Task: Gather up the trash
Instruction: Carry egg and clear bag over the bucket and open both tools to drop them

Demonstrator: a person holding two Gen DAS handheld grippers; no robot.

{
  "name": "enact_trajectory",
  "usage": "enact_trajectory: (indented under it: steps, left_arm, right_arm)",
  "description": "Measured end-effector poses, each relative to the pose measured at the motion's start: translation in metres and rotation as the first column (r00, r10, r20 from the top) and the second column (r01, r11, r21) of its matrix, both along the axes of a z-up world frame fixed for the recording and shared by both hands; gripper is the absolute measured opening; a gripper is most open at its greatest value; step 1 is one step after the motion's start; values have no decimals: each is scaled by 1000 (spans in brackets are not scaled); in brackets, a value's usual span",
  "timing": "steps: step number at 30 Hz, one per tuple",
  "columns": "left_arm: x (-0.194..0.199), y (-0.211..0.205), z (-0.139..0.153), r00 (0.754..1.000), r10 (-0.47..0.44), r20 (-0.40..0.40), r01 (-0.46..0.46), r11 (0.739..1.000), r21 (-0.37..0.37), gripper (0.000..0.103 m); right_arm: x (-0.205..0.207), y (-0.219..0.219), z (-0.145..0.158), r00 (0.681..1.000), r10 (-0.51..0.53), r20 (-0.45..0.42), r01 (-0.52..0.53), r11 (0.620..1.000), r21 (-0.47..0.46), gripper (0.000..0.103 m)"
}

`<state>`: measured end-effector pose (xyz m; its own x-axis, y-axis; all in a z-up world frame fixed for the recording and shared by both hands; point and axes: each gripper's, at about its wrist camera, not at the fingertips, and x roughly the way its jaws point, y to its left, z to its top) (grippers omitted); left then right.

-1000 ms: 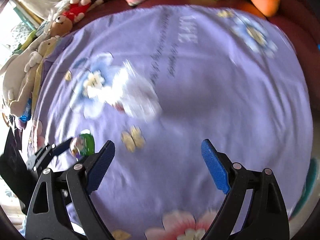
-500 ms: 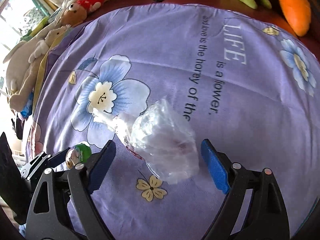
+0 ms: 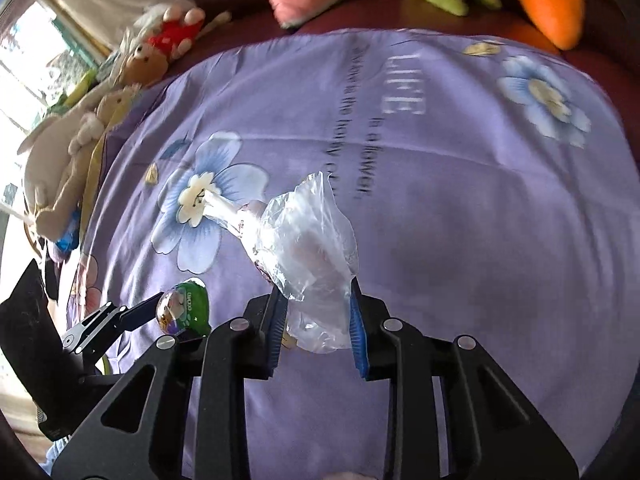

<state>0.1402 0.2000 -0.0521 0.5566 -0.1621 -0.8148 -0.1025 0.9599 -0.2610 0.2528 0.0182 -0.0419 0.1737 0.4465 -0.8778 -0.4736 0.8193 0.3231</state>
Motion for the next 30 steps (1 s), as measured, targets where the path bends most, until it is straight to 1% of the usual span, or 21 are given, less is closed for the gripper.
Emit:
enact_trajectory:
  steps: [5,10,15,18,21,24,27,30]
  left_arm:
    - [1,-31,11,998,-57,18,56,998,17,59]
    - [2,-74,23,991,-125,40,124,992,28,59]
    - [2,-122,35,978,-199,57,197,979,46,59]
    - [3,-160,43,965,-252,67,249,967,53,59]
    - [5,-192,48,952,-298,71,294,954,58,59]
    - [8,-235,53,929,-361,74,357,932,70,59]
    - [13,-271,54,909,-413,65,409,910,66,59]
    - [18,-311,52,881,-469,53,466,882,69,59]
  right_arm:
    - [-9,-50,16,997,-72,12,72,997,18,27]
    - [-22,-106,31,987,-156,26,155,987,42,27]
    - [-39,-164,44,972,-232,47,228,971,70,27]
    - [-50,-202,48,957,-287,48,282,956,87,27]
    - [-62,-247,54,933,-354,59,346,931,112,27]
    - [-72,-288,57,908,-413,65,402,905,135,27]
    - [-88,-342,60,868,-492,71,478,865,154,27]
    - [-100,-383,61,830,-554,74,537,827,169,28]
